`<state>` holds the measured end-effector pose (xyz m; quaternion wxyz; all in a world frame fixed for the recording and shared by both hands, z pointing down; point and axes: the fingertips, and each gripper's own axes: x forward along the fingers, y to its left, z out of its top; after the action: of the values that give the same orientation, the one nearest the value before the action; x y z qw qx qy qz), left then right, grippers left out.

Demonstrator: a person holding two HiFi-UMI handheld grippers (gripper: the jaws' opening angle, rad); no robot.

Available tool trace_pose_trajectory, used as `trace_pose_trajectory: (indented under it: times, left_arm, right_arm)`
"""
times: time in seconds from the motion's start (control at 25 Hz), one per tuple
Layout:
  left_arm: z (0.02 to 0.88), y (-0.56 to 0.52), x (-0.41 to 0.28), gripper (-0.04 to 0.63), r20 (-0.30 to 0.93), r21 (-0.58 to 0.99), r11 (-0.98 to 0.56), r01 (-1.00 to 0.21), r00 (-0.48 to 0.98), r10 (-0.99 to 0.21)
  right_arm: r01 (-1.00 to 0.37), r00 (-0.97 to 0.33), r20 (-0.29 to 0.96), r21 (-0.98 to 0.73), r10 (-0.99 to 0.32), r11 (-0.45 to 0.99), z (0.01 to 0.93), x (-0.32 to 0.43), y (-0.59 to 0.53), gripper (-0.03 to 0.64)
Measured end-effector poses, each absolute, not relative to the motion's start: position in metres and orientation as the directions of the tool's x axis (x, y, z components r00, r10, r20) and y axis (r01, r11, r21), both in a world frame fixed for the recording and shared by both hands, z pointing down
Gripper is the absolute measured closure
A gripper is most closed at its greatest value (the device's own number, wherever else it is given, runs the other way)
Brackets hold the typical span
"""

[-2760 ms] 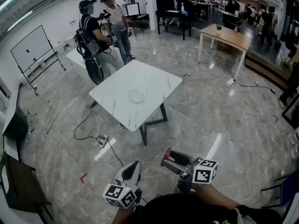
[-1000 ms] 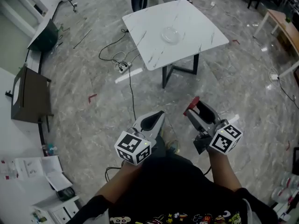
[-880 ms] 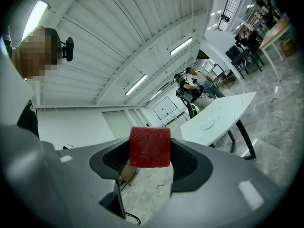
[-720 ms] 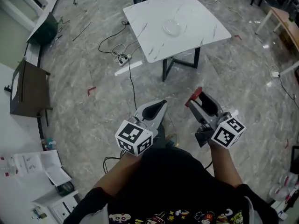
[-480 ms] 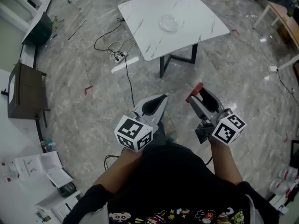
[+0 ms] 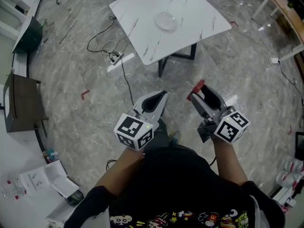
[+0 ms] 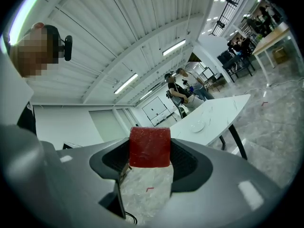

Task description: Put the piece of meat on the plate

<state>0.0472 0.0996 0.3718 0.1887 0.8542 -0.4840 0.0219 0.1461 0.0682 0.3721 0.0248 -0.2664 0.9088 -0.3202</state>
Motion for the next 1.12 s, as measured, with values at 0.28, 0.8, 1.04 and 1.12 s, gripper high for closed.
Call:
trace_pose_trajectory:
  times: [0.28,0.8,1.04,1.12]
  left_arm:
    - [0.378,0.064,0.03,0.595,0.236,0.312,-0.493,-0.812,0.569,-0.788]
    - [0.379,0.0,-0.008,0.595,0.231,0.323,-0.538,-0.779,0.616,-0.753]
    - [0.371,-0.02,-0.024,0.595,0.22,0.317,-0.559,-0.767,0.632,-0.743]
    - [0.369,-0.026,-0.029,0.595,0.215,0.314,-0.566,-0.762,0.638,-0.739]
  right_arm:
    - [-0.488,-0.842,0.133,-0.602,-0.523,0.632,0.375,0.125,0.036,0.33]
    - [-0.536,-0.803,0.159,-0.611,-0.574,0.582,0.383,0.086,-0.018,0.33]
    - [-0.549,-0.793,0.157,-0.602,-0.588,0.58,0.377,0.068,-0.035,0.33]
    - [-0.554,-0.788,0.154,-0.6,-0.596,0.577,0.375,0.062,-0.04,0.33]
